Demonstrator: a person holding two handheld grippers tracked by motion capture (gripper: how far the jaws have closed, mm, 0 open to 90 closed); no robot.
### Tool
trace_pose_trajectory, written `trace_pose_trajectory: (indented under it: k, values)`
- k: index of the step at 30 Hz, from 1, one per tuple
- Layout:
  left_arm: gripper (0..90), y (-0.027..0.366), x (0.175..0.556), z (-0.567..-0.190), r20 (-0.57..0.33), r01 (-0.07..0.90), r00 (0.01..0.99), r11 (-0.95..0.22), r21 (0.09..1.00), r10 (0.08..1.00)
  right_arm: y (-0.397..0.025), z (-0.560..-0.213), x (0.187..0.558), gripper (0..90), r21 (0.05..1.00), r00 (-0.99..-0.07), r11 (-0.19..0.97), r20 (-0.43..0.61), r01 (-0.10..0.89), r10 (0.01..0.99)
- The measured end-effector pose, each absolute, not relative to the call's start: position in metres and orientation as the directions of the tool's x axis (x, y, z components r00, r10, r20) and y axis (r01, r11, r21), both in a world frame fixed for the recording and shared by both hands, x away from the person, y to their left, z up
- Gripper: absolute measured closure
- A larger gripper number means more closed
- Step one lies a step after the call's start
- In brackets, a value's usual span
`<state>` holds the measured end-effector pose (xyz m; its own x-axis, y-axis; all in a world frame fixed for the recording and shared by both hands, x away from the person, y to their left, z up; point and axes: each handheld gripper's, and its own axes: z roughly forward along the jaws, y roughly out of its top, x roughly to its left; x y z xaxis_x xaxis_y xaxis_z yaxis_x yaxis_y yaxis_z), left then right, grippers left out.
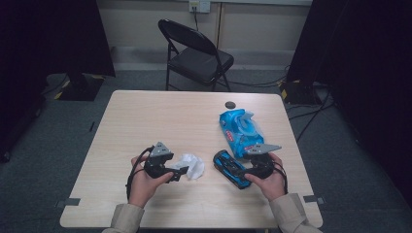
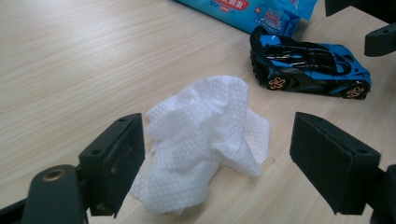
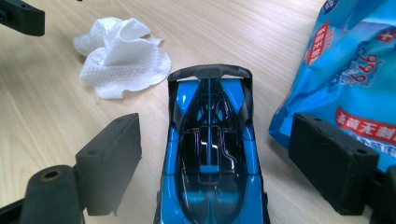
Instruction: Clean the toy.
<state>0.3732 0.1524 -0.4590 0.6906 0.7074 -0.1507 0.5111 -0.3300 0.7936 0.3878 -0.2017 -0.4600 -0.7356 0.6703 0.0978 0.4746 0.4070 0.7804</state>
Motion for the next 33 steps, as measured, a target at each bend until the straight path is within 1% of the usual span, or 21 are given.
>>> trace_pose_trajectory:
  k: [2, 6, 17, 33]
  values:
    - [17.8, 0.155, 0.370, -0.458, -0.144, 0.508, 0.697, -0.341, 0.791, 0.703, -0.204, -0.459, 0.386, 17.8, 0.780, -0.732, 0.405, 0.099, 0.478, 0.674]
    - [17.1, 0.162, 0.365, -0.456, -0.149, 0.511, 0.691, -0.332, 0.793, 0.707, -0.207, -0.457, 0.382, 15.7, 0.783, -0.740, 0.408, 0.097, 0.469, 0.665]
    - [17.0, 0.181, 0.350, -0.456, -0.153, 0.522, 0.686, -0.335, 0.785, 0.712, -0.215, -0.452, 0.372, 16.3, 0.787, -0.742, 0.410, 0.090, 0.462, 0.664]
    - [17.3, 0.200, 0.337, -0.463, -0.160, 0.535, 0.675, -0.328, 0.778, 0.721, -0.232, -0.456, 0.361, 16.4, 0.788, -0.733, 0.404, 0.086, 0.464, 0.675]
